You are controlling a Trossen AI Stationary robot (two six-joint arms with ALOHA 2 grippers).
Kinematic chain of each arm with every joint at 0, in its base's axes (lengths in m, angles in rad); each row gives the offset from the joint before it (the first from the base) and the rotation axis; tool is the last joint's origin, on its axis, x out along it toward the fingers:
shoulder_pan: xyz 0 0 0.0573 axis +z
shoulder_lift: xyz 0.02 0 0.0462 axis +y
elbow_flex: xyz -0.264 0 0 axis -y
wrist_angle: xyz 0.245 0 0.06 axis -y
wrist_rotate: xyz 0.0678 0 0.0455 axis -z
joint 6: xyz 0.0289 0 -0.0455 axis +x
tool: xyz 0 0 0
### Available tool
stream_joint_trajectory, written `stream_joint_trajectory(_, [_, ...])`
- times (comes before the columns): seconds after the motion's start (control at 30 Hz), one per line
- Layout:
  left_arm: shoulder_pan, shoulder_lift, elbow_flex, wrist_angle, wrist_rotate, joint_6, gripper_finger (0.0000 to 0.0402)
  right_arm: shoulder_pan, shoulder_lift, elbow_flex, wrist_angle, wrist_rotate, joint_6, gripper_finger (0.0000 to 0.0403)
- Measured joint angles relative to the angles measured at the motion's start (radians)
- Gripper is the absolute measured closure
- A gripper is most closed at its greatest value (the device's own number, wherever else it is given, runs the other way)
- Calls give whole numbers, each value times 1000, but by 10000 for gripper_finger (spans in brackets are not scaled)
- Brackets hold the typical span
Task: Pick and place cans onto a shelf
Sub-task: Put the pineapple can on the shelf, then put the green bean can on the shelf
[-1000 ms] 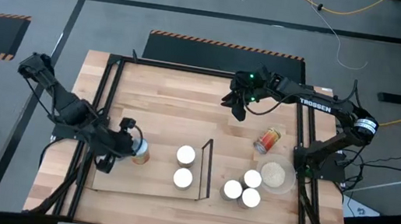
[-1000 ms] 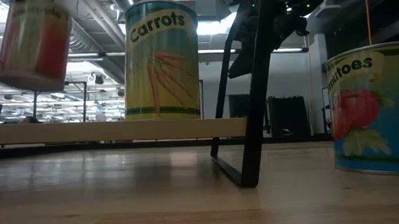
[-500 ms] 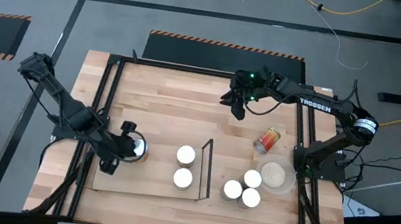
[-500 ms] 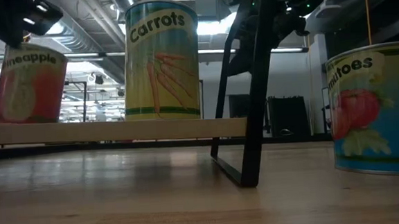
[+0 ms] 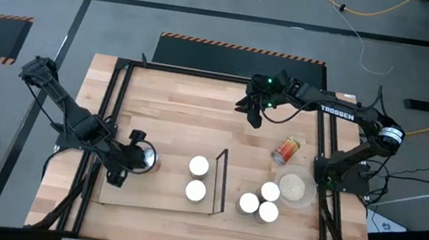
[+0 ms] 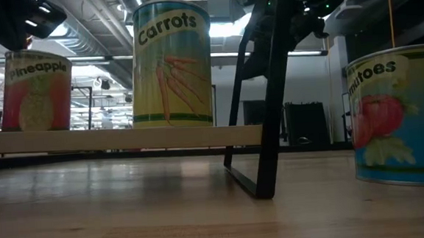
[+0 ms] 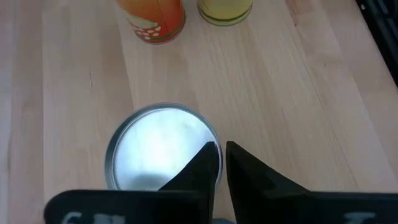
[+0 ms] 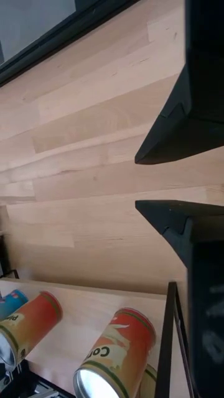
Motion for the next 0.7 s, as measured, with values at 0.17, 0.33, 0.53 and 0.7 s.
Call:
stream_joint_trajectory(0.17, [0,0,0,0,0,0,357,0,0,0,0,0,0,295])
stream_joint_trajectory(0.33, [0,0,0,2,-1,0,349,0,0,0,0,0,0,295])
stream_joint_trajectory(0.53, [0,0,0,19,-2,-5,353,0,0,0,0,0,2,295])
stream_joint_trajectory(0.7, [0,-3,36,62,-4,-6,350,0,-17,0,-14,-7,74,295])
